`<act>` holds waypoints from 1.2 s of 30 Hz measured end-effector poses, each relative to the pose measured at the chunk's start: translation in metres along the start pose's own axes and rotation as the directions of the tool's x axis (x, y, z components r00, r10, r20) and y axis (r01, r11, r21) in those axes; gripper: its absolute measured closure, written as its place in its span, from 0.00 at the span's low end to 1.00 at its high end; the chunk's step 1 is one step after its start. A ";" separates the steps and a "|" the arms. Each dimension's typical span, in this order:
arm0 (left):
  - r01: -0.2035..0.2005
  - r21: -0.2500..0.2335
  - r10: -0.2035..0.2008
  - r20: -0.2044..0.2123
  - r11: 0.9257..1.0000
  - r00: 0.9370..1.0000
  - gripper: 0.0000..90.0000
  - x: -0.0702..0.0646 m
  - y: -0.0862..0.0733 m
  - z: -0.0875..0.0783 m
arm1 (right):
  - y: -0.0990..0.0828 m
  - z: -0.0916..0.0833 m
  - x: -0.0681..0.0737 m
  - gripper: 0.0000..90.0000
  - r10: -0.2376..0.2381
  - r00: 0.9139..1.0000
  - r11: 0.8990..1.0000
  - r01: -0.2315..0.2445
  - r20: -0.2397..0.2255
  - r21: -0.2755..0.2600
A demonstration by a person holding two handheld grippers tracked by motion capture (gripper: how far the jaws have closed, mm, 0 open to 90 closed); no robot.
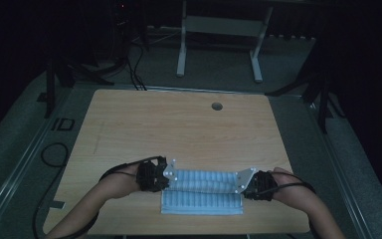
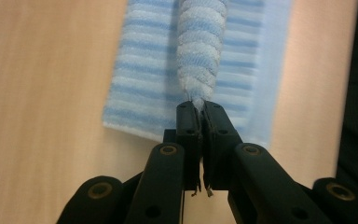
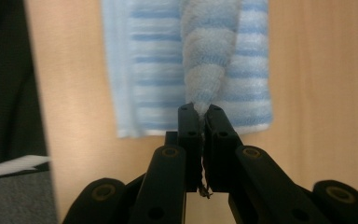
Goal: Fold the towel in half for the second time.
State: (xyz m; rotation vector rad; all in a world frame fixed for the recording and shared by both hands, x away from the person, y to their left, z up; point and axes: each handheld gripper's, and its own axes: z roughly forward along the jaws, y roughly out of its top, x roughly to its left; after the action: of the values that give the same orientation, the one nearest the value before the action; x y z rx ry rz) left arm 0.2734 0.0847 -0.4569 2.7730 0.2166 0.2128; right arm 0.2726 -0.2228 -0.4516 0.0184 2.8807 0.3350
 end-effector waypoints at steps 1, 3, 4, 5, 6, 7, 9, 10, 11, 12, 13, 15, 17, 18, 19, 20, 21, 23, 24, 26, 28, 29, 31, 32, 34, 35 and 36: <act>-0.003 0.002 0.003 -0.003 1.000 1.000 0.95 -0.005 0.000 0.000 | -0.002 0.001 0.005 0.96 0.005 1.000 1.000 -0.005 -0.005 -0.003; 0.014 0.009 -0.014 0.025 1.000 1.000 0.94 -0.012 0.000 0.001 | -0.006 0.002 0.013 0.95 0.012 1.000 1.000 -0.012 -0.025 -0.014; 0.011 0.015 -0.012 0.046 1.000 0.999 0.92 -0.016 0.000 0.001 | -0.007 0.003 0.017 0.92 0.021 0.999 1.000 -0.022 -0.042 -0.018; -0.001 0.029 0.000 0.052 1.000 0.999 0.82 -0.020 -0.001 0.003 | -0.009 0.003 0.020 0.85 0.026 0.997 0.999 -0.028 -0.066 -0.025; -0.003 0.049 0.001 0.038 0.999 0.999 0.69 -0.022 0.000 0.004 | -0.011 0.003 0.022 0.80 0.034 0.996 0.998 -0.037 -0.079 -0.041; -0.001 0.072 -0.001 0.025 0.997 1.000 0.61 -0.021 0.001 0.006 | -0.012 0.002 0.021 0.79 0.044 0.995 0.997 -0.050 -0.090 -0.056; 0.032 0.047 -0.032 0.018 0.998 0.999 0.57 -0.017 0.002 0.008 | -0.013 0.000 0.018 0.76 0.068 0.995 0.995 -0.073 -0.069 -0.074; 0.056 0.035 -0.056 0.022 0.998 0.998 0.56 -0.014 0.003 0.010 | -0.013 0.000 0.016 0.76 0.082 0.995 0.993 -0.087 -0.063 -0.083; 0.069 0.027 -0.069 0.017 0.997 0.997 0.56 -0.010 0.004 0.012 | -0.013 0.001 0.013 0.76 0.094 0.994 0.991 -0.099 -0.064 -0.086; 0.076 0.025 -0.077 0.013 0.997 0.997 0.55 -0.008 0.005 0.015 | -0.011 0.003 0.010 0.76 0.102 0.993 0.990 -0.106 -0.056 -0.089; 0.080 0.029 -0.081 0.024 0.996 0.996 0.53 -0.006 0.006 0.019 | -0.010 0.007 0.008 0.75 0.115 0.992 0.989 -0.120 -0.060 -0.085; 0.077 0.030 -0.078 0.038 0.997 0.996 0.51 -0.004 0.009 0.028 | -0.006 0.018 0.004 0.72 0.109 0.992 0.992 -0.112 -0.057 -0.062; 0.072 0.026 -0.073 0.064 0.997 0.995 0.50 -0.002 0.012 0.035 | -0.004 0.030 -0.001 0.67 0.114 0.991 0.992 -0.117 -0.068 -0.042; 0.064 0.030 -0.066 0.066 0.997 0.996 0.49 -0.002 0.013 0.038 | -0.003 0.034 -0.003 0.67 0.112 0.991 0.992 -0.115 -0.068 -0.043; 0.064 0.036 -0.067 0.073 0.997 0.995 0.49 0.000 0.014 0.041 | -0.002 0.038 -0.005 0.64 0.118 0.990 0.992 -0.121 -0.072 -0.042; 0.061 0.037 -0.064 0.084 0.997 0.994 0.49 0.001 0.014 0.044 | -0.002 0.041 -0.008 0.62 0.118 0.990 0.992 -0.122 -0.077 -0.044; 0.062 0.036 -0.065 0.090 0.997 0.994 0.49 0.002 0.014 0.047 | -0.002 0.044 -0.011 0.61 0.117 0.990 0.992 -0.121 -0.072 -0.045; 0.068 0.043 -0.072 0.101 0.997 0.992 0.49 0.007 0.014 0.053 | -0.001 0.049 -0.017 0.60 0.124 0.989 0.991 -0.128 -0.083 -0.044; 0.072 0.044 -0.076 0.105 0.996 0.992 0.49 0.009 0.013 0.056 | -0.001 0.052 -0.020 0.60 0.131 0.987 0.990 -0.135 -0.089 -0.041; 0.094 0.049 -0.099 0.112 0.994 0.989 0.49 0.014 0.011 0.061 | 0.000 0.059 -0.026 0.59 0.145 0.984 0.989 -0.148 -0.099 -0.024; 0.106 0.049 -0.111 0.127 0.993 0.986 0.49 0.017 0.008 0.065 | 0.000 0.066 -0.031 0.58 0.157 0.981 0.987 -0.159 -0.116 -0.005; 0.109 0.047 -0.114 0.134 0.993 0.984 0.49 0.018 0.007 0.067 | 0.000 0.070 -0.032 0.57 0.164 0.979 0.986 -0.165 -0.124 0.002; 0.114 0.042 -0.119 0.140 0.993 0.983 0.49 0.019 0.006 0.068 | 0.000 0.074 -0.036 0.57 0.180 0.973 0.983 -0.182 -0.142 0.001; 0.114 0.042 -0.119 0.141 0.993 0.983 0.50 0.020 0.006 0.068 | 0.000 0.074 -0.037 0.57 0.184 0.972 0.983 -0.186 -0.145 -0.002; 0.121 0.038 -0.125 0.143 0.992 0.982 0.50 0.022 0.005 0.068 | 0.001 0.075 -0.041 0.56 0.185 0.972 0.982 -0.187 -0.142 0.004; 0.123 0.040 -0.127 0.144 0.992 0.981 0.50 0.024 0.005 0.069 | 0.001 0.076 -0.042 0.56 0.192 0.971 0.981 -0.193 -0.144 0.004; 0.122 0.039 -0.126 0.140 0.992 0.982 0.50 0.026 0.004 0.069 | 0.001 0.077 -0.044 0.56 0.199 0.969 0.980 -0.200 -0.147 0.008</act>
State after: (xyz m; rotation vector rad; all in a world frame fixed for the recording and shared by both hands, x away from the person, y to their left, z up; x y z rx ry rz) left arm 0.3114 0.0627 -0.5159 2.7780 0.3570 -0.0206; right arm 0.3341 -0.2061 -0.5137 0.2966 3.0305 0.3985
